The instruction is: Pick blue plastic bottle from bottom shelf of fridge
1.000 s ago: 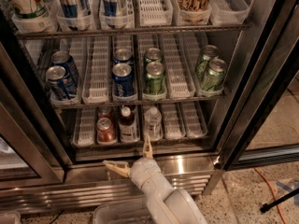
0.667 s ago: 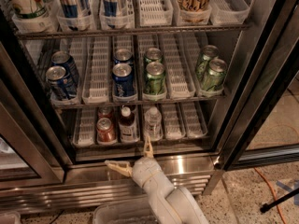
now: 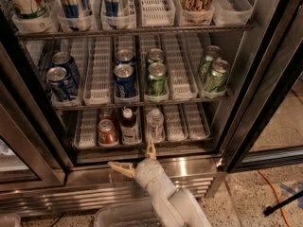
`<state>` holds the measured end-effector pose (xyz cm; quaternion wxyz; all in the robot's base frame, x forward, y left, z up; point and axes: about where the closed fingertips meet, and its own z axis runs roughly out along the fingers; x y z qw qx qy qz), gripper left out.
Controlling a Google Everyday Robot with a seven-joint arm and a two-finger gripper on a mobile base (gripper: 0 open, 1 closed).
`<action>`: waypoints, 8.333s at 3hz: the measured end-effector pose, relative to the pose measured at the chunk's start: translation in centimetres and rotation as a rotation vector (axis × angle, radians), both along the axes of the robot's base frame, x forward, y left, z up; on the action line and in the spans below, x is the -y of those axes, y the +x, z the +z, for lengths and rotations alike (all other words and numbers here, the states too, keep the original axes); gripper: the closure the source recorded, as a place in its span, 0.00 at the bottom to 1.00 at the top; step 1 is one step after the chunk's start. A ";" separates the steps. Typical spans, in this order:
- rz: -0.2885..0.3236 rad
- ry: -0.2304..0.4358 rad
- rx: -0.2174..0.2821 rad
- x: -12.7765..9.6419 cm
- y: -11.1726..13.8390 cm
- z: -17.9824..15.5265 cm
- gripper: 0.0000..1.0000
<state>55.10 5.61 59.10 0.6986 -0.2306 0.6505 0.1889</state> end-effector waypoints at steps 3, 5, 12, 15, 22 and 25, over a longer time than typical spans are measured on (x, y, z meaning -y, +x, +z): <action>-0.056 0.015 0.015 1.5 0.6 -0.4 0.17; -0.056 0.015 0.015 1.5 0.6 -0.4 0.40; -0.041 0.007 0.010 0.3 4.3 -0.3 0.30; -0.021 -0.013 0.030 -0.4 7.6 0.1 0.36; 0.001 -0.019 0.078 -1.6 9.4 0.6 1.00; -0.028 -0.049 0.276 -1.2 7.8 4.5 1.00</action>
Offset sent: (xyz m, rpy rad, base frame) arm 0.0090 -0.0257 -0.0046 0.0226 -0.0246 -0.0912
